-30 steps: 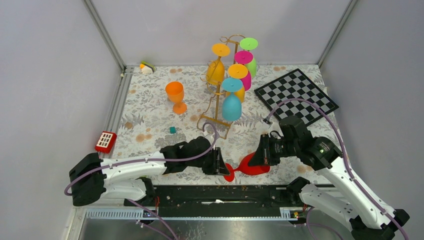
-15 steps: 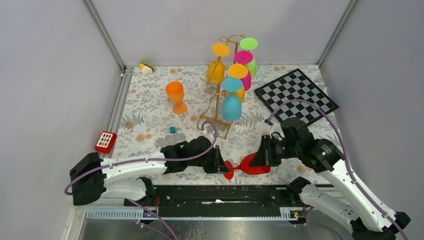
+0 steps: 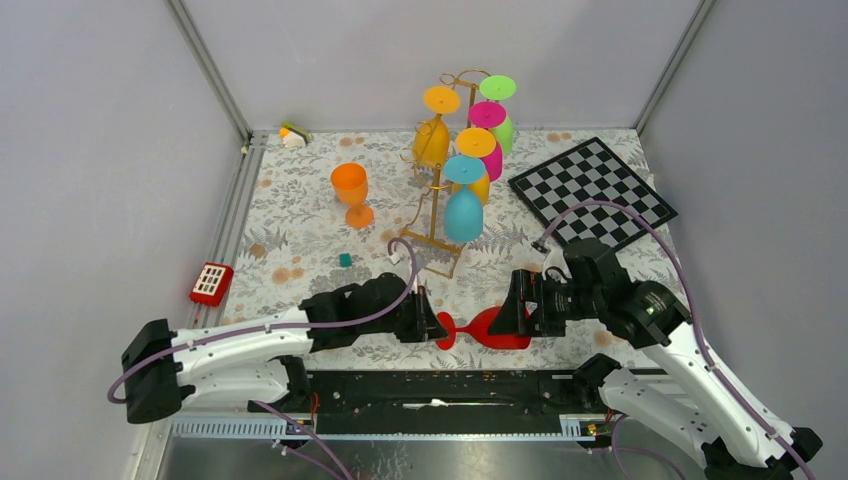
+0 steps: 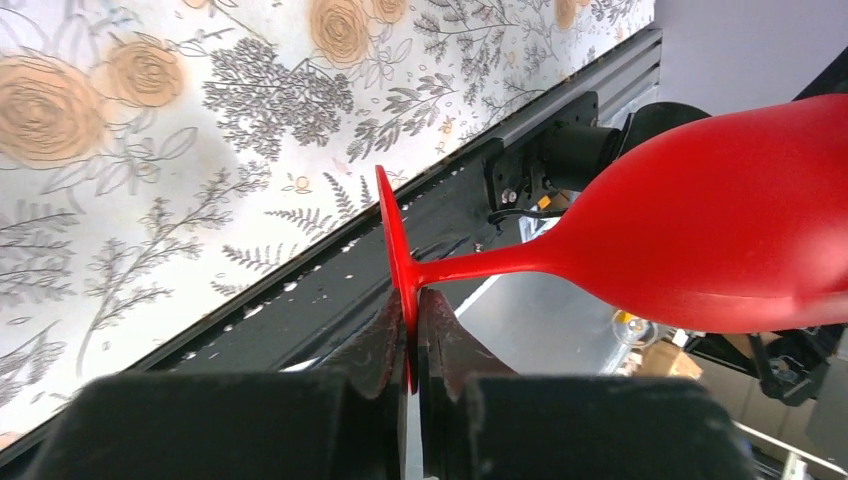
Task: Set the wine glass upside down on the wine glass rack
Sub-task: Turn the wine glass upside down at the wine rack.
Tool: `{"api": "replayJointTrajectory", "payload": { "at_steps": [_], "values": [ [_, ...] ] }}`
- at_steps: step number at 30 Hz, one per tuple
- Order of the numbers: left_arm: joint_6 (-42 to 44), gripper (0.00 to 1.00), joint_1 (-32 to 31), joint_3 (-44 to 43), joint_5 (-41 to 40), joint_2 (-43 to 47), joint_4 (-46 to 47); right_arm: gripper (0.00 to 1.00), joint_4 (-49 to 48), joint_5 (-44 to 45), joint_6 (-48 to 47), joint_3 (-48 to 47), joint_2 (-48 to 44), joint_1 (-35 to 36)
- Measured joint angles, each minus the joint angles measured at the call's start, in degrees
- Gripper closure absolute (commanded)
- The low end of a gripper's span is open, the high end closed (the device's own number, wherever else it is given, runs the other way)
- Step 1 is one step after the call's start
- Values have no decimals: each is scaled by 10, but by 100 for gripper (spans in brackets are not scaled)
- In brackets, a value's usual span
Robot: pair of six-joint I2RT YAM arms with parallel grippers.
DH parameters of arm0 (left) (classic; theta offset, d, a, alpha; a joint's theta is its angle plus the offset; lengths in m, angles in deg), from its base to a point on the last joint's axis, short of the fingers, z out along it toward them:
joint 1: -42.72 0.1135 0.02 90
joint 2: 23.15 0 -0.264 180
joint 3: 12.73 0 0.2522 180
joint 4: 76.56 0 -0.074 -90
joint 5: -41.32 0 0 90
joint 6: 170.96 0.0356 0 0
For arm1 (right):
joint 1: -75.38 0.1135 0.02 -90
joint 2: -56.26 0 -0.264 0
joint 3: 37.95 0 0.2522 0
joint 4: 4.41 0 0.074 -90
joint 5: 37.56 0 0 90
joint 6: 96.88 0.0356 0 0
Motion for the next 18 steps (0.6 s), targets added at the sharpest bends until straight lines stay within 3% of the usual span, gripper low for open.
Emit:
{"api": "replayJointTrajectory", "payload": {
  "at_steps": [11, 18],
  "values": [
    [83, 100, -1, -1, -111, 125, -119, 0, 28, 66, -21, -17, -23, 0],
    [179, 100, 0, -35, -198, 217, -187, 0, 61, 132, -34, -16, -63, 0]
  ]
}}
